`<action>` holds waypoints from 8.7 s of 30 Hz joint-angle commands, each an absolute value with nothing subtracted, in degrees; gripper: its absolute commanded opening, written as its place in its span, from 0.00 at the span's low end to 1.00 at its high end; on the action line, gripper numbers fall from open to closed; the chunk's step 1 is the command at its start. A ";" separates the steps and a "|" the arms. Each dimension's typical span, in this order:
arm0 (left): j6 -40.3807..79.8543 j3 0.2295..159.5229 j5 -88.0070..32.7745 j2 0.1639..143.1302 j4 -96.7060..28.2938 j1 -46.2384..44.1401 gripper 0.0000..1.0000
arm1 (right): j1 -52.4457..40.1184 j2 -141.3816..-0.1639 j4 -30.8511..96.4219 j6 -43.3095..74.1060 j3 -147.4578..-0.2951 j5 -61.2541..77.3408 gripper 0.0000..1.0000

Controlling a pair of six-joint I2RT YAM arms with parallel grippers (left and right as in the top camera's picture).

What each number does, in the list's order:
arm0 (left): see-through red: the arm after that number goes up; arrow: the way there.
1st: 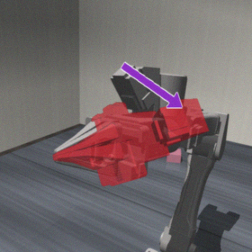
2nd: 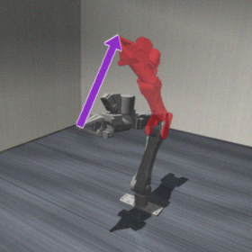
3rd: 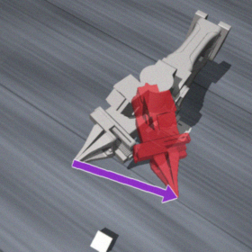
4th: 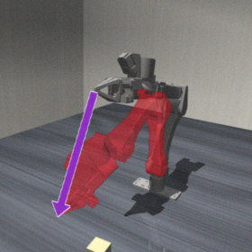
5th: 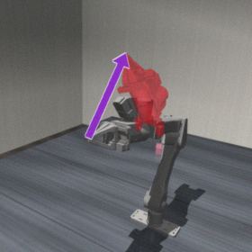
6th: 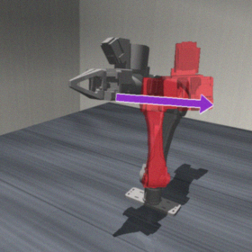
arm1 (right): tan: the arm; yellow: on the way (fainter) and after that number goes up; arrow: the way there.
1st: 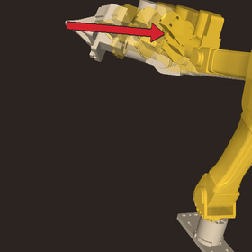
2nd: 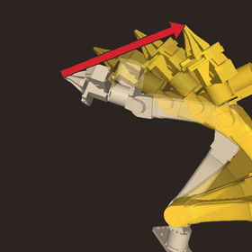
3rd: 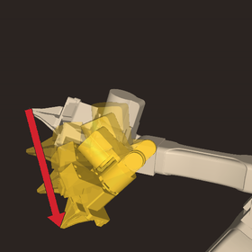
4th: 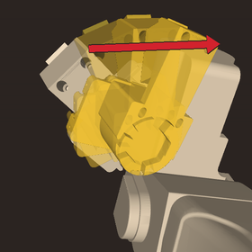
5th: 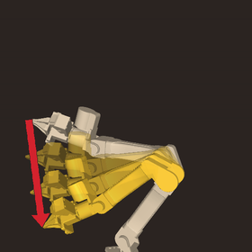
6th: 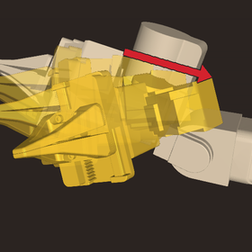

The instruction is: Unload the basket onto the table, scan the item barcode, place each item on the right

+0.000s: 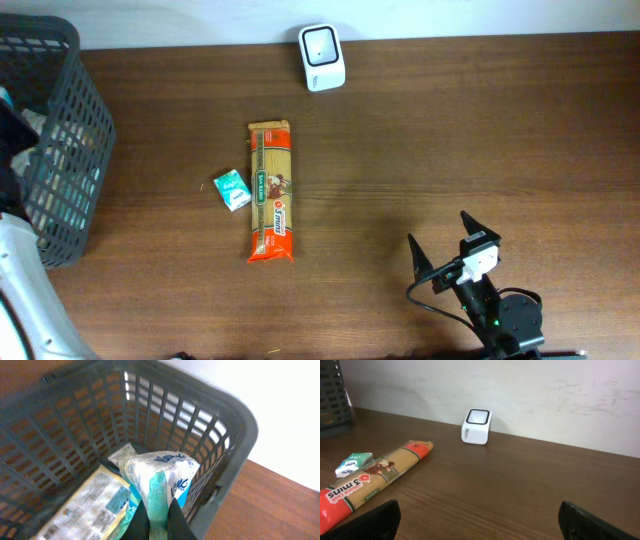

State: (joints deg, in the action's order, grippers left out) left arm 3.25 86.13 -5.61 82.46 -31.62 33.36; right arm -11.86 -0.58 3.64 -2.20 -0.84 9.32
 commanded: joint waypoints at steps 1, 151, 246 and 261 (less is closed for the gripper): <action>1.65 90.70 -6.85 78.35 -36.18 30.39 0.00 | -12.36 -0.21 3.66 -2.59 -0.32 9.45 0.99; -12.75 131.81 -11.88 129.36 -77.69 45.15 0.00 | -12.36 -0.21 3.66 -2.59 -0.32 9.45 0.99; 9.28 134.67 -8.14 97.23 -78.52 11.38 0.00 | -12.36 -0.21 3.66 -2.59 -0.32 9.45 0.99; 17.37 78.15 -7.73 97.60 -38.26 -24.53 0.00 | -12.36 -0.19 3.66 -2.57 -0.32 9.45 0.99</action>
